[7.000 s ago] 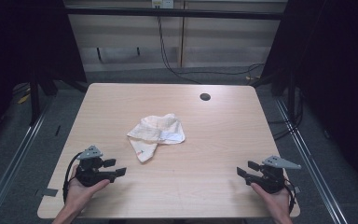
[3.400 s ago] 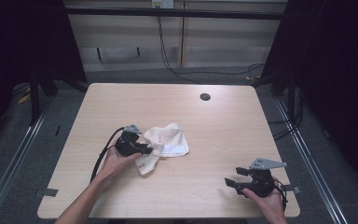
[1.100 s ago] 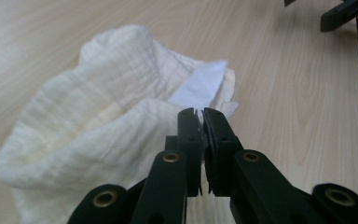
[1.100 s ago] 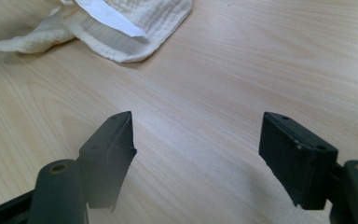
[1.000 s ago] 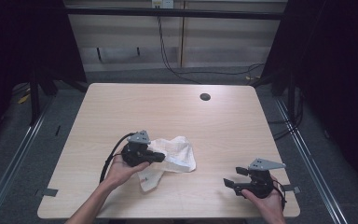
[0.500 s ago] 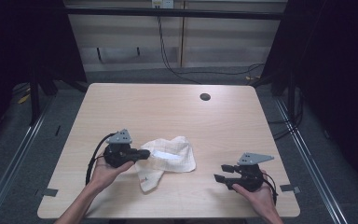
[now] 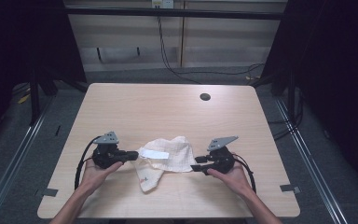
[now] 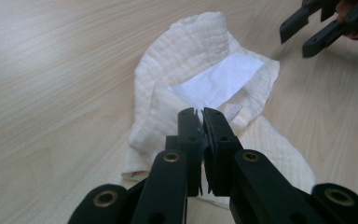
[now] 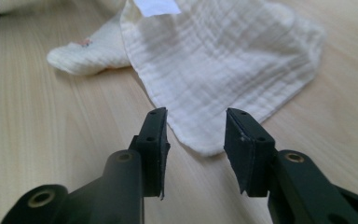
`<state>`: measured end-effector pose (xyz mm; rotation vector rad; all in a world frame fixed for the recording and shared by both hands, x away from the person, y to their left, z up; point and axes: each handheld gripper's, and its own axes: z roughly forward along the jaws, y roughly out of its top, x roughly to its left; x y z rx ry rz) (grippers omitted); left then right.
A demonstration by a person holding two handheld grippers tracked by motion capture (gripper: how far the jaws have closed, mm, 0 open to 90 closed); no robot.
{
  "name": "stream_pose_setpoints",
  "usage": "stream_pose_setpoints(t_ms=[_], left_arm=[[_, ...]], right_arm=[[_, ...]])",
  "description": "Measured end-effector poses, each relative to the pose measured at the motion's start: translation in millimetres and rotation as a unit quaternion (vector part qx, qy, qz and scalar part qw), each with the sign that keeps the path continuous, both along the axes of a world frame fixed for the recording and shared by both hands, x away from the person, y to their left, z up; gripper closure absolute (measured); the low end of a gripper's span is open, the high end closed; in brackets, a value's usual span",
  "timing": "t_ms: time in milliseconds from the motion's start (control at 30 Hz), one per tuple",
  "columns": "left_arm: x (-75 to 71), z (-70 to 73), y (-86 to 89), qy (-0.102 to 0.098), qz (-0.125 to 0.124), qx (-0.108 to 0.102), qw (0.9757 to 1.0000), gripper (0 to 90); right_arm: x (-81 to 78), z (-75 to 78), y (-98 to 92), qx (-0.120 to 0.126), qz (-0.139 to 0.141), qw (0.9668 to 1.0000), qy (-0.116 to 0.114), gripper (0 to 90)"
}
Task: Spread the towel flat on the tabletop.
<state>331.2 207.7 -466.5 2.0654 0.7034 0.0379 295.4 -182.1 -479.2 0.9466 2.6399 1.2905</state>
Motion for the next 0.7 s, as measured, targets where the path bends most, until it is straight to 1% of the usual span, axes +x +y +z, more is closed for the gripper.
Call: stream_pose_setpoints(t_ms=[33, 67, 100, 133, 167, 200, 233, 267, 333, 400, 433, 467, 500, 533, 567, 600, 633, 667, 700], left_arm=[[0.0, 0.0, 0.0, 0.0, 0.0, 0.0, 1.0, 86.6], [1.0, -2.1, -0.4, 0.002, 0.001, 0.004, 1.0, 86.6], [1.0, -2.1, -0.4, 0.002, 0.001, 0.004, 1.0, 86.6], [1.2, -5.0, -1.7, -0.002, 0.004, 0.008, 1.0, 86.6], [1.2, -5.0, -1.7, -0.002, 0.004, 0.008, 1.0, 86.6], [1.9, -9.0, -3.6, 0.002, 0.002, 0.014, 0.9999, 86.6], [1.9, -9.0, -3.6, 0.002, 0.002, 0.014, 0.9999, 86.6], [2.1, -11.3, -4.4, 0.005, 0.002, 0.016, 0.9998, 86.6], [2.6, -13.0, -4.6, 0.007, -0.001, 0.019, 0.9998, 86.5], [3.9, -13.5, -3.3, 0.009, 0.0, 0.018, 0.9998, 86.5], [4.7, -13.8, -2.2, 0.013, 0.002, 0.012, 0.9998, 86.4], [5.6, -14.3, -0.7, 0.015, 0.003, 0.008, 0.9999, 86.4], [5.6, -14.3, -0.7, 0.015, 0.003, 0.008, 0.9999, 86.4], [6.3, -14.7, 1.0, 0.017, 0.003, 0.005, 0.9998, 86.4], [6.3, -14.7, 1.0, 0.017, 0.003, 0.005, 0.9998, 86.3], [6.6, -15.4, 2.5, 0.021, 0.003, -0.002, 0.9998, 86.3], [6.6, -15.4, 2.5, 0.021, 0.003, -0.002, 0.9998, 86.3], [7.0, -15.7, 4.2, 0.025, 0.002, -0.008, 0.9996, 86.2], [7.0, -15.7, 4.2, 0.025, 0.002, -0.008, 0.9996, 86.3]], right_arm=[[0.0, 0.0, 0.0, 0.0, 0.0, 1.0, 0.0, 60.1], [3.5, -10.1, 5.3, -0.002, 0.004, 1.0, 0.002, 59.2], [3.5, -10.1, 5.3, -0.002, 0.004, 1.0, 0.002, 59.2], [3.6, -17.8, 9.4, -0.01, 0.002, 0.9999, -0.006, 59.6], [3.6, -17.8, 9.4, -0.01, 0.002, 0.9999, -0.006, 59.6], [5.1, -18.6, 10.4, -0.014, 0.007, 0.9998, -0.013, 59.4], [5.1, -18.6, 10.4, -0.014, 0.007, 0.9998, -0.013, 59.4], [5.9, -18.7, 9.4, -0.002, 0.008, 0.9999, -0.009, 59.4], [5.8, -19.8, 9.7, -0.01, 0.011, 0.9998, -0.013, 59.3], [4.8, -23.1, 11.6, -0.019, 0.019, 0.9995, -0.015, 57.8], [4.0, -23.9, 15.1, -0.03, 0.027, 0.9988, -0.026, 57.8], [4.0, -23.8, 16.1, -0.031, 0.031, 0.9987, -0.028, 57.7], [4.0, -23.8, 16.1, -0.031, 0.031, 0.9987, -0.028, 57.7], [3.0, -25.1, 17.0, -0.032, 0.036, 0.9982, -0.037, 58.7], [3.0, -25.1, 17.0, -0.032, 0.036, 0.9982, -0.037, 58.7], [0.9, -26.0, 17.2, -0.036, 0.035, 0.9975, -0.049, 61.2], [0.2, -26.3, 17.6, -0.04, 0.035, 0.997, -0.057, 62.1], [-1.1, -26.0, 18.6, -0.047, 0.037, 0.9962, -0.064, 62.3], [-1.1, -26.0, 18.6, -0.047, 0.037, 0.9962, -0.064, 62.3]])
